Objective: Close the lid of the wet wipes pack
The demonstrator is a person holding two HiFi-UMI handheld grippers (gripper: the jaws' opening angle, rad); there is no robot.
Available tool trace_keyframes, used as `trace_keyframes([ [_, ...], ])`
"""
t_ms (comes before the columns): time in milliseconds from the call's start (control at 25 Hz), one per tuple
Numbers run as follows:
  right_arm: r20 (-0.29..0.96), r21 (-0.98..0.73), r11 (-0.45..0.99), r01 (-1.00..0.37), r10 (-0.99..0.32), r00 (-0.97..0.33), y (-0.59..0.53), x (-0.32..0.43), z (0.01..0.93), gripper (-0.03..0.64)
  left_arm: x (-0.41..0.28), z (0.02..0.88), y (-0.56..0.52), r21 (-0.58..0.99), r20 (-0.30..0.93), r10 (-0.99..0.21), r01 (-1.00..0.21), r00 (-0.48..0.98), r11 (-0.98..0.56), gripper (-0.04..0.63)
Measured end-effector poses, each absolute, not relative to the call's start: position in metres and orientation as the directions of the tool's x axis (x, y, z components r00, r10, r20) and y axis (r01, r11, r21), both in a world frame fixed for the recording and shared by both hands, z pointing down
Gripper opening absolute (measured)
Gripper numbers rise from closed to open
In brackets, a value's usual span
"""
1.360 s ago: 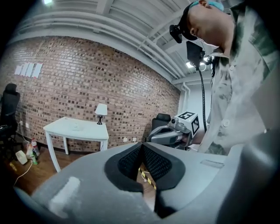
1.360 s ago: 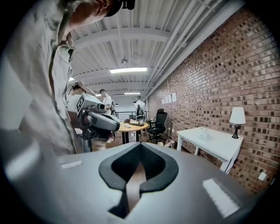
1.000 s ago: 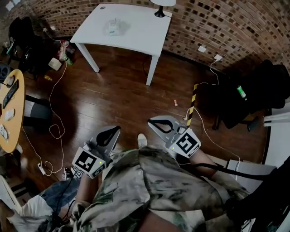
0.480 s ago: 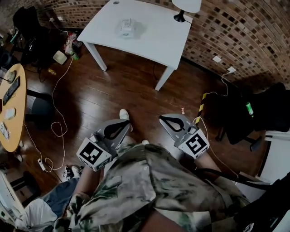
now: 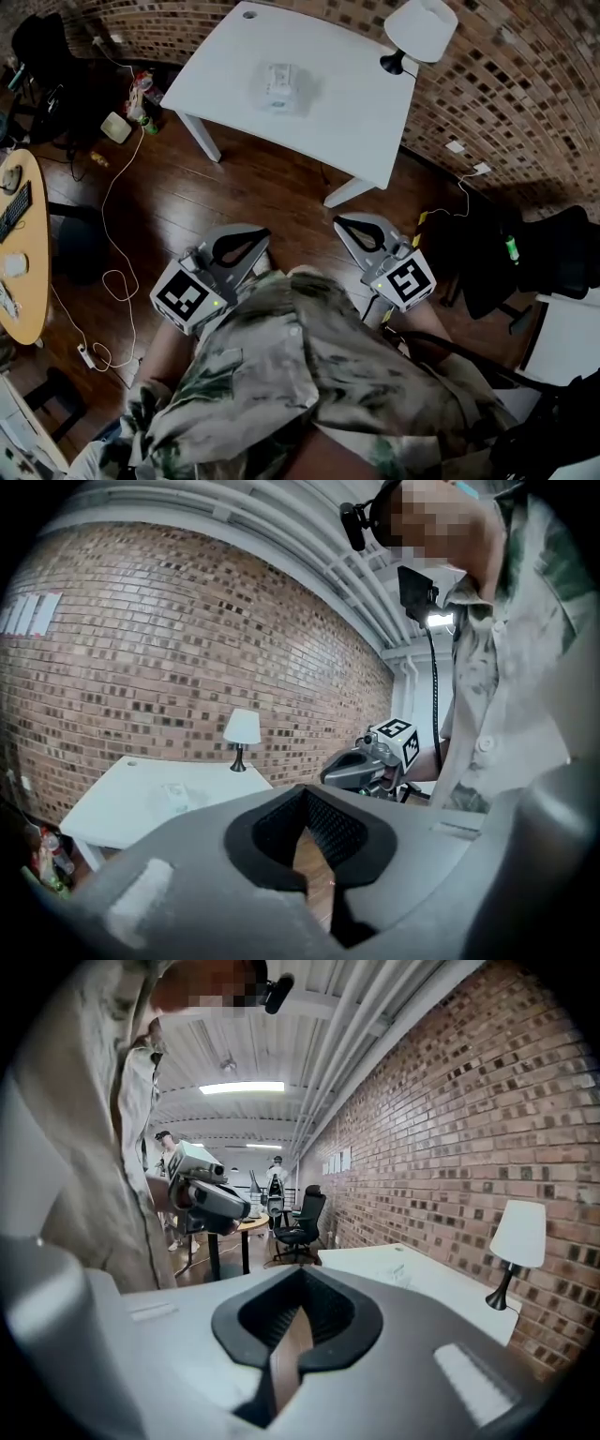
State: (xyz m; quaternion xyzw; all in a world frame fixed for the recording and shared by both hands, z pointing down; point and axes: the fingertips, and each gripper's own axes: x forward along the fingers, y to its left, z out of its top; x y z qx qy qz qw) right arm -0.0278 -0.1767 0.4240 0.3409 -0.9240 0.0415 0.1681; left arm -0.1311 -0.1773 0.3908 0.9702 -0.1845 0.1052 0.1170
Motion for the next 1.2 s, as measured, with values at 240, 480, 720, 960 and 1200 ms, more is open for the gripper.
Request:
trace_keyframes([
  [240, 0.334, 0.031, 0.788, -0.615, -0.588, -0.736, -0.236, -0.04, 0.423, 0.006, -0.125, 0.403, -0.25, 0.179, 0.261, -0.34, -0.392, 0.903, -0.902, 0.002],
  [480, 0.342, 0.019, 0.815, -0.578, -0.549, -0.763, -0.303, -0.02, 0.433, 0.006, -0.088, 0.415, -0.339, 0.157, 0.264, -0.362, -0.411, 0.894, -0.898, 0.002],
  [720, 0.328, 0.037, 0.851, -0.524, -0.505, -0.798, -0.381, 0.004, 0.433, 0.006, -0.052, 0.445, -0.434, 0.139, 0.351, -0.387, -0.456, 0.853, -0.879, 0.002],
  [960, 0.325, 0.043, 0.865, -0.499, -0.485, -0.812, -0.432, 0.038, 0.44, 0.006, -0.017, 0.498, -0.509, 0.126, 0.469, -0.391, -0.498, 0.792, -0.858, 0.0],
  [1200, 0.335, 0.007, 0.87, -0.493, -0.467, -0.819, -0.452, 0.061, 0.453, 0.006, -0.011, 0.547, -0.557, 0.119, 0.561, -0.411, -0.561, 0.719, -0.82, 0.001],
])
